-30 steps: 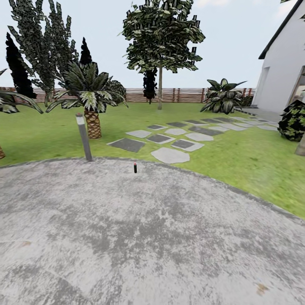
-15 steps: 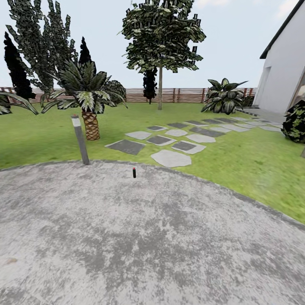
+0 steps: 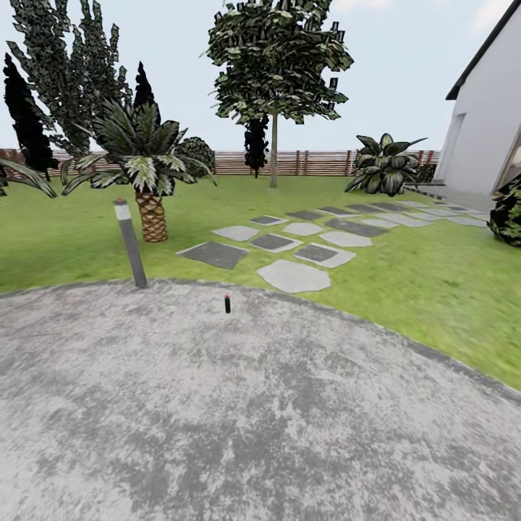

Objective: In the garden, pick up the pesticide atomizer on the floor and spray pesticide onto both trees until each tree trunk is fully covered.

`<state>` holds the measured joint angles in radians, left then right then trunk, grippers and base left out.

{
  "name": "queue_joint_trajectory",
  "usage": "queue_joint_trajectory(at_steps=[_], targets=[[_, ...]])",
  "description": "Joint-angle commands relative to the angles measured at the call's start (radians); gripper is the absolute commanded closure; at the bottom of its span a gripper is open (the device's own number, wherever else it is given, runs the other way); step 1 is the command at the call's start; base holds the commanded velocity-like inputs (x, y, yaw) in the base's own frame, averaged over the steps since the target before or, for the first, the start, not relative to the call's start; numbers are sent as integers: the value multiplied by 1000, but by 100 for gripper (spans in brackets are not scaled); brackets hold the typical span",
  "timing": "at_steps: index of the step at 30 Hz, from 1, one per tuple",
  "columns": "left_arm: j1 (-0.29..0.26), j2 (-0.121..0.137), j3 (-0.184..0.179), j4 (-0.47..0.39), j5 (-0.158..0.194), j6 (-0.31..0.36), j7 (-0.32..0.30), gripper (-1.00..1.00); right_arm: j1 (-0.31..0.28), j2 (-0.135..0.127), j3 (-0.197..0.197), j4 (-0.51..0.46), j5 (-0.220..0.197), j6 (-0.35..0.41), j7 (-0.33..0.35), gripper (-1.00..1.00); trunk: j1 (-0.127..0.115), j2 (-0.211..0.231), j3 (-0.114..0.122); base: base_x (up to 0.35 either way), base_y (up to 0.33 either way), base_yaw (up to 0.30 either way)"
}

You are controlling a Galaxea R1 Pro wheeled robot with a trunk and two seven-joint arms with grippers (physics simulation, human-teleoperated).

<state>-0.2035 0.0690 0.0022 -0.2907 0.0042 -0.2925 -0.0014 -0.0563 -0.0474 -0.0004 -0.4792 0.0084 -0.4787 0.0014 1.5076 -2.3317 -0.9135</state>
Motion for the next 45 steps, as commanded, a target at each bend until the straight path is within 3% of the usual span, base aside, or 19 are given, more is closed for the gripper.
queue_joint_trajectory(at_steps=[1,15,45], targets=[[-1,0,0,1,0,-3,0,-100,0,0,0,0,0,-3,0,-100,0,0,-1,336,0,0],[-1,0,-1,1,0,-4,0,-100,0,1,2,-1,-1,-3,0,-100,0,0,-1,333,-44,0],[-1,0,1,1,-1,-3,0,-100,0,1,2,-1,-1,-3,0,-100,0,0,-1,292,-150,0]])
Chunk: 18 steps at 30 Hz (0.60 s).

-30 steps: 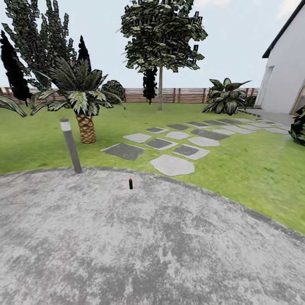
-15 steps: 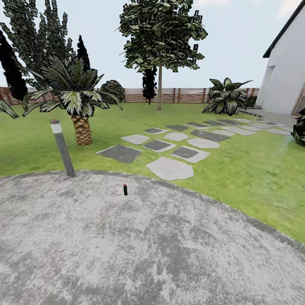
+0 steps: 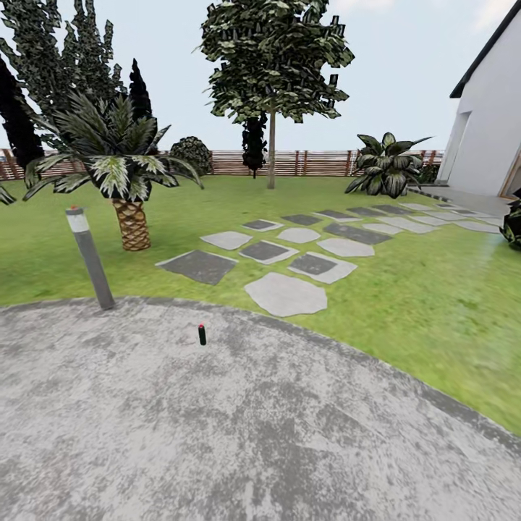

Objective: In the garden, pick up the pesticide atomizer on the floor and spray pesticide onto both trees until each tree trunk is fully covered.

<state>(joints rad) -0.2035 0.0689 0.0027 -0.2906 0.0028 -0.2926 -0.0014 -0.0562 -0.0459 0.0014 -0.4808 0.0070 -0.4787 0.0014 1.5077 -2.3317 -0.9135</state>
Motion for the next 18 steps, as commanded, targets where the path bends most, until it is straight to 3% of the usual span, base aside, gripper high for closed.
queue_joint_trajectory(at_steps=[1,18], targets=[[-1,0,0,1,0,-3,0,-100,-1,0,0,1,1,-3,0,-100,0,0,-1,267,-175,0],[-1,0,0,1,0,-3,0,-100,-1,0,0,2,1,-3,0,-100,0,0,-1,189,-225,2]])
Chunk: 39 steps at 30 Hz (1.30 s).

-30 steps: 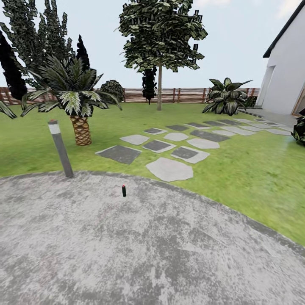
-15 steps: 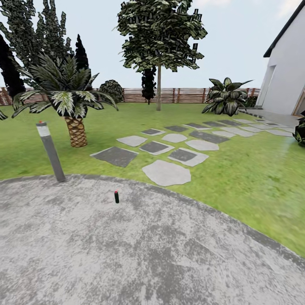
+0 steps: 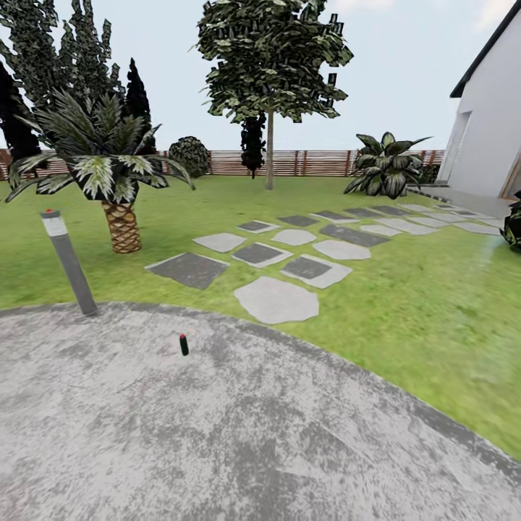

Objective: In the garden, pick up the pesticide atomizer on the floor and spray pesticide onto both trees until each tree trunk is fully covered.

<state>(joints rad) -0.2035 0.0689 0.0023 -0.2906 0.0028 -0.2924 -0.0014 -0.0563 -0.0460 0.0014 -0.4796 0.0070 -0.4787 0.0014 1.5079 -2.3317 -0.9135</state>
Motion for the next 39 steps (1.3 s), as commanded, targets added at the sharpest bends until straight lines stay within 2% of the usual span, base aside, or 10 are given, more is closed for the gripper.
queue_joint_trajectory(at_steps=[1,12,39], targets=[[-1,0,0,1,0,-3,0,-100,-1,0,0,1,1,-3,0,-100,0,0,-1,173,-234,57],[-1,0,1,1,0,-3,0,-100,0,0,0,1,1,-3,0,-100,0,0,-1,169,-237,174],[0,0,1,1,2,-4,0,-100,0,0,0,1,1,-3,0,-100,0,0,-1,161,-243,271]])
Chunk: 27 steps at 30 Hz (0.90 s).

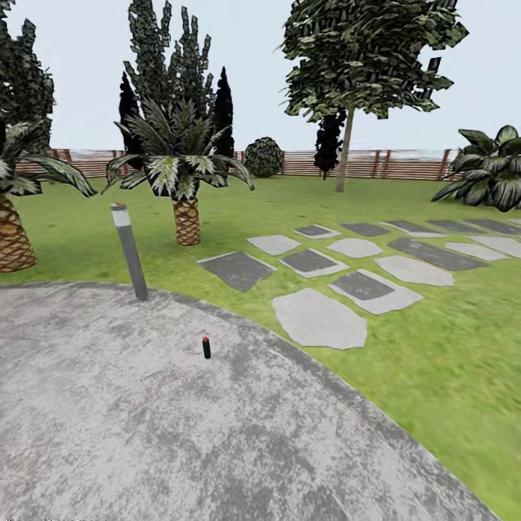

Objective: In the garden, pick up the pesticide atomizer on the floor and spray pesticide onto both trees until each tree trunk is fully covered.

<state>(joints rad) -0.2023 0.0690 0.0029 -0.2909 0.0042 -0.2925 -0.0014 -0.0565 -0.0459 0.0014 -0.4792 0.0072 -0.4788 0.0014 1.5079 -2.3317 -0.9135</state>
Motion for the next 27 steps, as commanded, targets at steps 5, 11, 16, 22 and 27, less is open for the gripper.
queue_joint_trajectory(at_steps=[5,11,16,22,27], targets=[[0,0,0,1,0,-4,0,-100,0,0,0,1,1,-3,0,-100,0,0,-1,179,-243,274],[0,0,0,1,0,-4,0,-100,0,0,0,1,1,-3,0,-100,0,0,-1,180,-243,141],[0,0,0,1,0,-4,0,-100,-1,0,0,1,1,-3,0,-100,0,0,-1,180,-243,13],[-1,0,0,1,0,-4,0,-100,0,0,0,1,1,-3,0,-100,0,0,-1,180,-243,155],[-1,0,0,1,0,-3,0,-100,0,0,0,1,1,-3,0,-100,0,0,-1,180,-243,265]])
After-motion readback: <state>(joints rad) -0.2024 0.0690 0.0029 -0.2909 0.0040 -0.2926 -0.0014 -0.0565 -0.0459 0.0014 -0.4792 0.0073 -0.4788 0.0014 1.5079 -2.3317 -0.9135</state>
